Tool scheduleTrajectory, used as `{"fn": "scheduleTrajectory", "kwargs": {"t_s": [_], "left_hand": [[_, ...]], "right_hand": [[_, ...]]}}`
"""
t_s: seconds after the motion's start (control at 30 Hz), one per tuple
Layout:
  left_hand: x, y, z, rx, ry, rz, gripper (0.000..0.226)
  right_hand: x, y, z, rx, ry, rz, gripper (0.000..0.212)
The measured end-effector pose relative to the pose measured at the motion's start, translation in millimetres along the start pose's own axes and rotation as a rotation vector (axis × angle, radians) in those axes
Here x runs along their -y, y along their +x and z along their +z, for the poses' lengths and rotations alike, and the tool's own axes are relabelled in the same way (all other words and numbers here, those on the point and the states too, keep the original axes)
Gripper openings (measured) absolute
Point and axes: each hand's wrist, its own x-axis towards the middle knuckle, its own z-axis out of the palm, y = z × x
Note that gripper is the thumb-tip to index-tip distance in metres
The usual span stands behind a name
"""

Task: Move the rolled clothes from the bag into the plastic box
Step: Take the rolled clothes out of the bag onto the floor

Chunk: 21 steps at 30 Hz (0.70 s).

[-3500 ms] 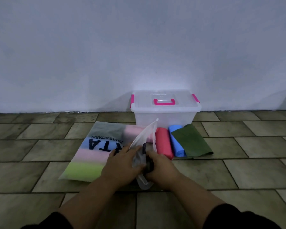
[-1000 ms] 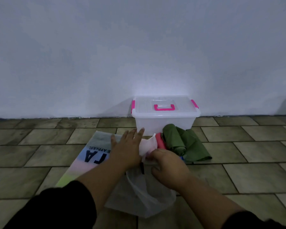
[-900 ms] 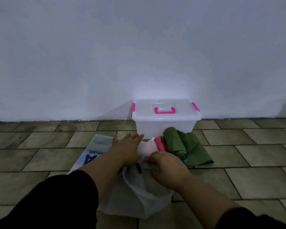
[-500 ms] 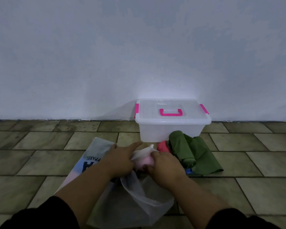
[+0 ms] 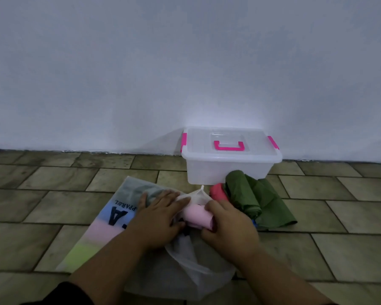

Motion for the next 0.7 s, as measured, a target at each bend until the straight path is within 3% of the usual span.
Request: {"fn": "scheduleTrajectory", "kwargs": {"t_s": [0.1,0.2,0.33,0.57,0.7], "left_hand": [[0.1,-0.3,0.0,0.008,0.038,0.001,0.067],[-0.5,0.1,-0.3,0.033,0.056,0.002,0.069],[-0.6,0.8,0.4,0.041,0.065,0.001,0.071],[0.3,1.0,4.6,0.049,0.091,0.002,0.073],[0.5,0.7,5.4,0.047,0.092,0.0,0.073]], "right_hand": [[-6.8,-3.3,-26.9,-0.088,0.196,0.082,0.028],[-30.3,-4.5,-52.3,-0.328,0.393,0.268,0.04],[-66.8,-8.3,-59.9,-0.65,0.318,0.431,0.046],[-82.5,-17.5,-12.3,-0.272,0.099,0.575,0.043],[-68.3,-13.5,-23.0,-0.32,0.016,0.554,0.049]]}}
